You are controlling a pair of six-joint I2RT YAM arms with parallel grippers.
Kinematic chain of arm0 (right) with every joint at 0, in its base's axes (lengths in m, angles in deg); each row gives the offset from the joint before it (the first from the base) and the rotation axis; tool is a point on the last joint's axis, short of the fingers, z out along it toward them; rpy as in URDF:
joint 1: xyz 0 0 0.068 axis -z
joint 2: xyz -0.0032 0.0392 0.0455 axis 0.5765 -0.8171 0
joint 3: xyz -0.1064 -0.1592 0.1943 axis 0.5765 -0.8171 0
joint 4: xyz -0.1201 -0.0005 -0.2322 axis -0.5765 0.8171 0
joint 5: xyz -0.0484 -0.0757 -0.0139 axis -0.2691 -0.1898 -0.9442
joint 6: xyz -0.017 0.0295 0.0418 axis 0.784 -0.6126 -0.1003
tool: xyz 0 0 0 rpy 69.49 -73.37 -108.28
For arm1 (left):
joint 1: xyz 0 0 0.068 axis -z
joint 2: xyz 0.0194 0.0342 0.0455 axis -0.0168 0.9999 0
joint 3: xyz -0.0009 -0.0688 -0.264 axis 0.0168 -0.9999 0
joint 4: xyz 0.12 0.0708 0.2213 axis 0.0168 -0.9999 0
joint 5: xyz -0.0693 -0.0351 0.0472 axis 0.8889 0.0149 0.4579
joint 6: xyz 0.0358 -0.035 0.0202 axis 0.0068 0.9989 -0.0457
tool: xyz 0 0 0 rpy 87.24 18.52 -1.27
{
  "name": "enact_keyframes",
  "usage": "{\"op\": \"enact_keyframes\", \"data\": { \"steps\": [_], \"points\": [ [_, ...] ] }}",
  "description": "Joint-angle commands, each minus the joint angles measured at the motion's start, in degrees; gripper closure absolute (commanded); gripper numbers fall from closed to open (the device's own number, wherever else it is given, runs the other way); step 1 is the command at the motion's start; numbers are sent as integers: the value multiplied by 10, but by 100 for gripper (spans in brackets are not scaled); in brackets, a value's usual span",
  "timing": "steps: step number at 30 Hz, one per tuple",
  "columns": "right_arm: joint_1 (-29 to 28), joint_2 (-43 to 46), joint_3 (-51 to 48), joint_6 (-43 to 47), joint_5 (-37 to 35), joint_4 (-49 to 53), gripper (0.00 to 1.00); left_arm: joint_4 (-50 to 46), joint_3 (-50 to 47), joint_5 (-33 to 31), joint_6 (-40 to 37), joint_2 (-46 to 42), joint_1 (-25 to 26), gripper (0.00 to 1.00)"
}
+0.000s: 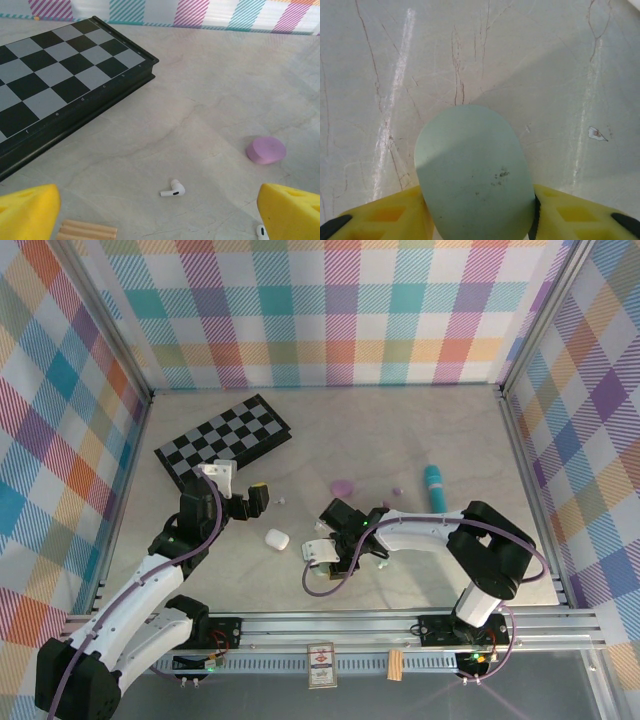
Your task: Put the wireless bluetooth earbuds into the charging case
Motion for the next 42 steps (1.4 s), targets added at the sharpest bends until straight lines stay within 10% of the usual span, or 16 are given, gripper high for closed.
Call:
{"op": "enact_keyframes", "data": {
  "steps": [1, 15, 32, 42],
  "points": [
    [-3, -1, 9, 2, 19, -6, 54, -6, -6, -1, 7, -10, 2, 0],
    [84, 133, -12, -97, 113, -2, 58, 18, 20, 44, -51, 31, 36, 0],
    [190, 245, 139, -97, 214, 222, 64, 61, 59, 371, -273, 45, 167, 0],
    [190, 233, 181, -108, 289, 214, 64, 192, 55, 418, -228, 87, 184, 22]
  ]
}}
